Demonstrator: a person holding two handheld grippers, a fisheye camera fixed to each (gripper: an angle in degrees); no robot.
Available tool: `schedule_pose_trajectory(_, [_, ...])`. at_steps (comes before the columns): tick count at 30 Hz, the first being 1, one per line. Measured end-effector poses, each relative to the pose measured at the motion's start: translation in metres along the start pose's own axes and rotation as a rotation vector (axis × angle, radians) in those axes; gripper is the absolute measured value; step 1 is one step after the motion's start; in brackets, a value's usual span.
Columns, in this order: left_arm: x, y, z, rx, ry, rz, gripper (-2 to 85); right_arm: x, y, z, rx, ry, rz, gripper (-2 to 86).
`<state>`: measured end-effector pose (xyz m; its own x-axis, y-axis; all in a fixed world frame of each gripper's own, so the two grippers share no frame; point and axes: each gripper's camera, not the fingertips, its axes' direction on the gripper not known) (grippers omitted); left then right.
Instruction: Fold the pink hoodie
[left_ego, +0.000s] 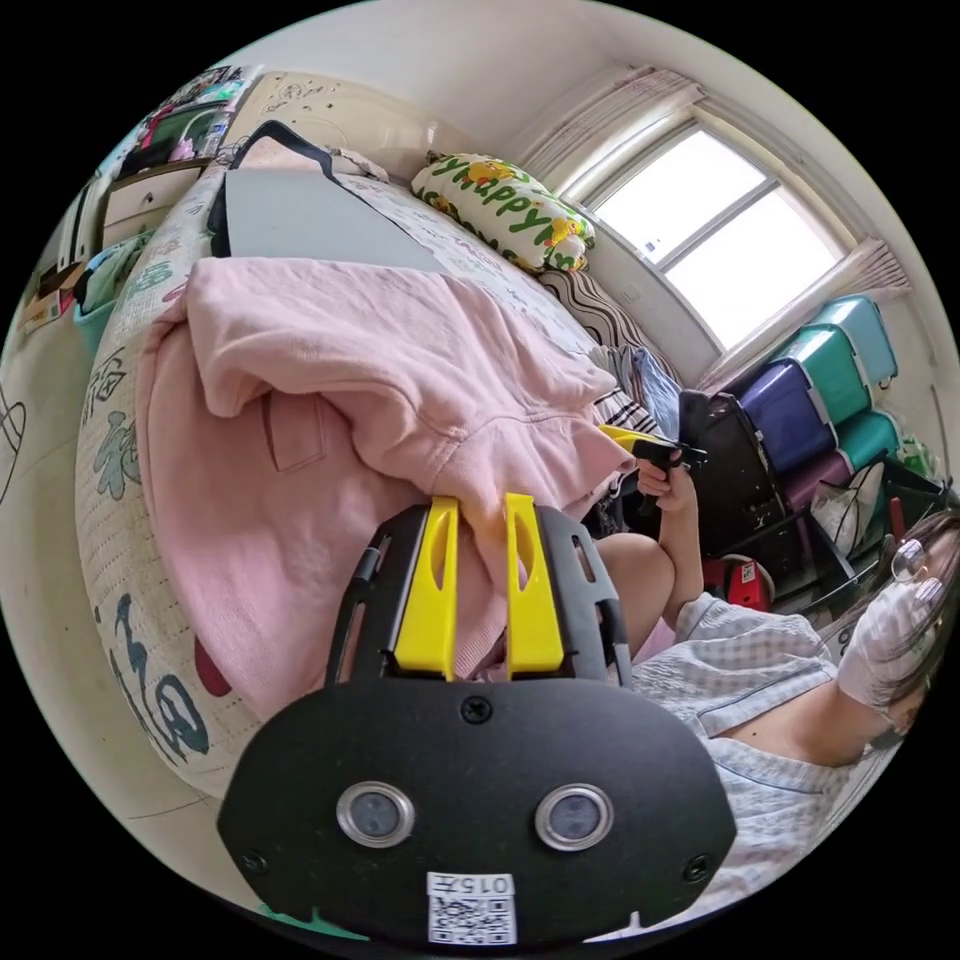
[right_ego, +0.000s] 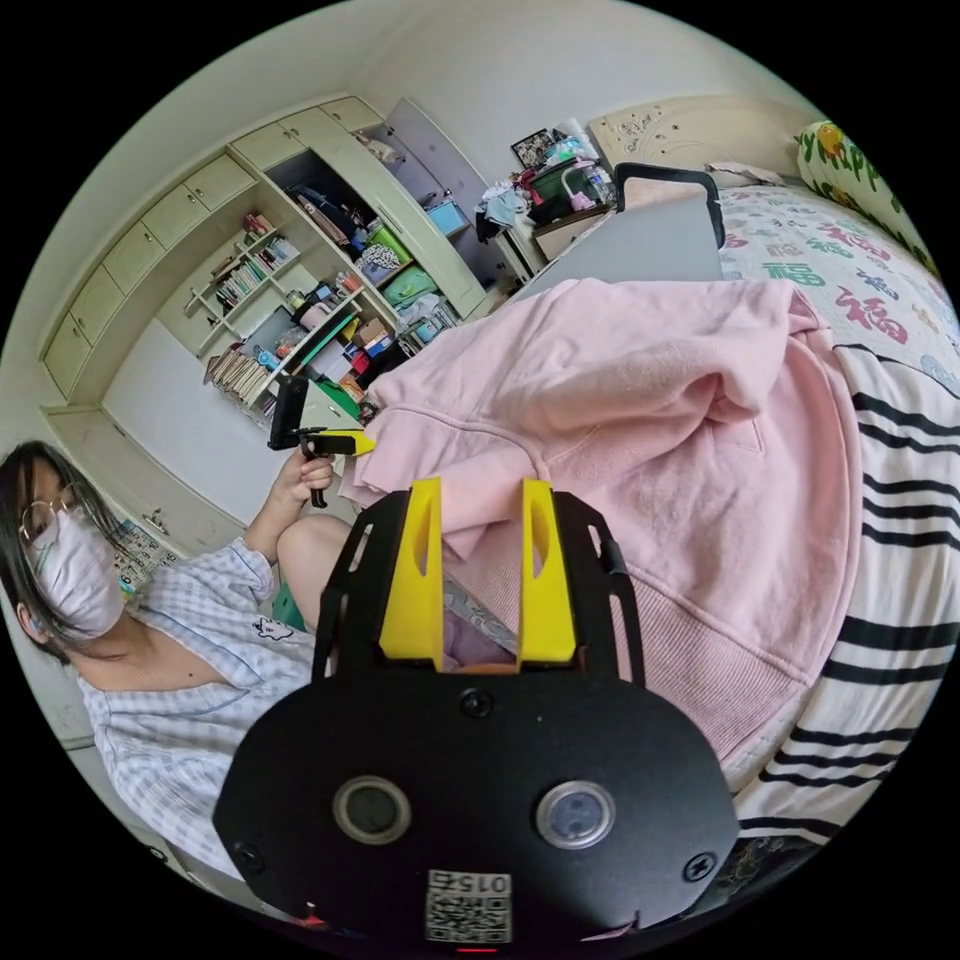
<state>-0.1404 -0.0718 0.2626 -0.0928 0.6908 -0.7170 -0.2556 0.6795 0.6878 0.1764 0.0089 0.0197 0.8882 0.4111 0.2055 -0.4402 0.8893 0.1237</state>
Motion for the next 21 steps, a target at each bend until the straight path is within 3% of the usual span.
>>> schedule_pose_trajectory(14, [-0.006,-0.008,0.016,0.028,-0.020,0.116,4.4,0.023,0.008,-0.022,0.012,-0.180,0.046,13.0])
schedule_pose_trajectory(21, [-0.017,-0.014,0.036,-0.010,-0.045,0.124,4.0,0.021,0.007,-0.022,-0.007,-0.118,0.044,8.6])
